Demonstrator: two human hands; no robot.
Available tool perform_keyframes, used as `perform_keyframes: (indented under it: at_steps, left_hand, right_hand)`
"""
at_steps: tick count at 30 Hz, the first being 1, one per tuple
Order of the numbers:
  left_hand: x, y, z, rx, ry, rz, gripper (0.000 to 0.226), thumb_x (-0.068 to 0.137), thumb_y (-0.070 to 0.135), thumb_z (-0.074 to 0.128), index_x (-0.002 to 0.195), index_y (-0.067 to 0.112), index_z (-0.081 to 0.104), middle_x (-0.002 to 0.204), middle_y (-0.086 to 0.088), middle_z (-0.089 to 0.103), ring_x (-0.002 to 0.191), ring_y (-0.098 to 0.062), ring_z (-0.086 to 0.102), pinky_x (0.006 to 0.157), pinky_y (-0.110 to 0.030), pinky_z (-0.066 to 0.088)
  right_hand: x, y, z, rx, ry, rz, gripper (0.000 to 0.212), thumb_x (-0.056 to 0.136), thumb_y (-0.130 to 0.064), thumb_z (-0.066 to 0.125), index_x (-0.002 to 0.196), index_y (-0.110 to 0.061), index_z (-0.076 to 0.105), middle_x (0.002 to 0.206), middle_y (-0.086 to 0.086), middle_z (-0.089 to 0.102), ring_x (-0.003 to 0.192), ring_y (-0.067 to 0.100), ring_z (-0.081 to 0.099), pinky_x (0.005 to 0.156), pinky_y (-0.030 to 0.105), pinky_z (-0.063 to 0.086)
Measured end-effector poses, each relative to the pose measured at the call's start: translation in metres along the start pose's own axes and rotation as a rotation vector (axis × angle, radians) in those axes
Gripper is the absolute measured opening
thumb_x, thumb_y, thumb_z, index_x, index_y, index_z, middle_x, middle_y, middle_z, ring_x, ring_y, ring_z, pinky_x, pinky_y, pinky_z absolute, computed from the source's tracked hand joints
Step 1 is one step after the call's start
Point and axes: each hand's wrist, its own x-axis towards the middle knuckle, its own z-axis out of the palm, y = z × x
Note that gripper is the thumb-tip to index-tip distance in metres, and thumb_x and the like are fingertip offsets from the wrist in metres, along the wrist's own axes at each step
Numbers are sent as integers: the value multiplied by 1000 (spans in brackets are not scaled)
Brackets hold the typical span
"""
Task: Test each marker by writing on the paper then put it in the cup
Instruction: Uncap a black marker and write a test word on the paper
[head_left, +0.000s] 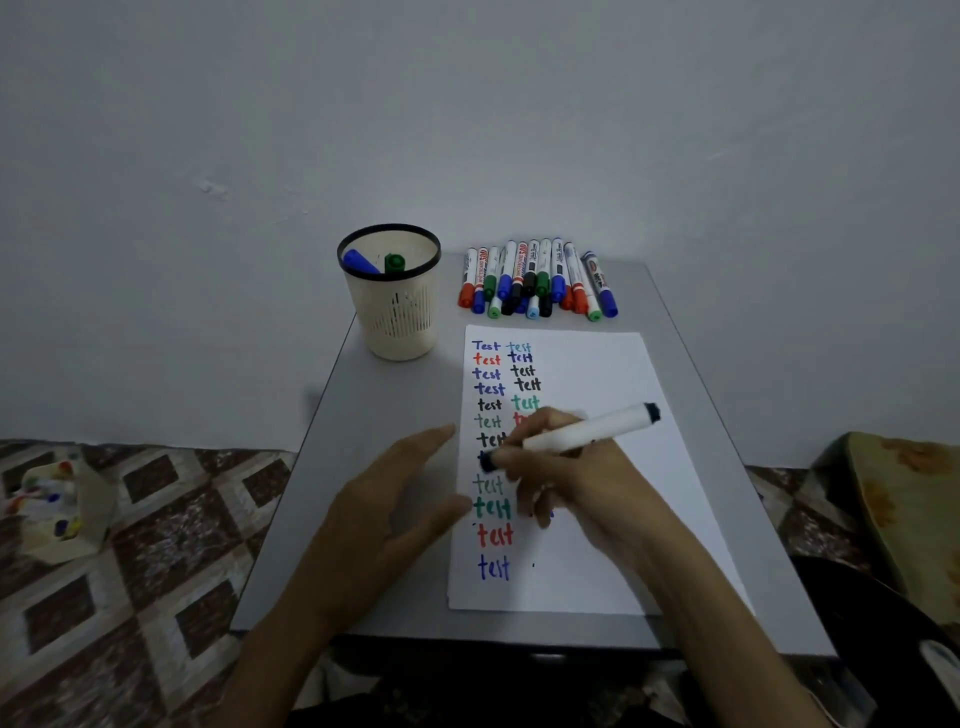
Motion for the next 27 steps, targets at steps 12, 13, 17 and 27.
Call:
perform_keyframes:
  at_steps: [12, 13, 17, 27]
  left_hand:
    - [7, 27, 6, 64, -24, 196, 31, 95, 34, 48, 116, 17, 61, 105, 7, 65, 98, 2, 60, 80, -10, 45]
    - [8, 27, 6, 54, -45, 184, 33, 95, 36, 45, 117, 17, 61, 105, 7, 64, 99, 1, 59, 79, -10, 45]
    - [7, 34, 16, 15, -141, 165, 32, 95, 41, 42, 118, 23, 54, 105, 8, 61, 98, -2, 58, 80, -13, 46]
    - [12, 45, 25, -29, -134, 195, 31, 97, 46, 33, 114, 25, 50, 88, 18, 54, 66, 16, 51, 57, -6, 40]
  right_hand:
    - [-22, 10, 9, 55, 148, -187, 22, 72, -28, 76, 73, -11, 62, 56, 15, 57, 38, 23, 44, 41, 25, 33]
    - [-22, 11, 7, 82, 164, -206, 20, 73, -27, 74, 71, -12, 62, 56, 16, 57, 36, 23, 43, 42, 25, 33]
    - [-24, 16, 9, 127, 135, -234, 17, 78, -21, 70, 70, -13, 58, 58, 17, 58, 37, 23, 42, 41, 24, 31]
    - [-23, 16, 7, 252, 24, -186, 26, 80, -14, 68, 59, -19, 53, 68, 23, 53, 34, 11, 40, 36, 17, 29]
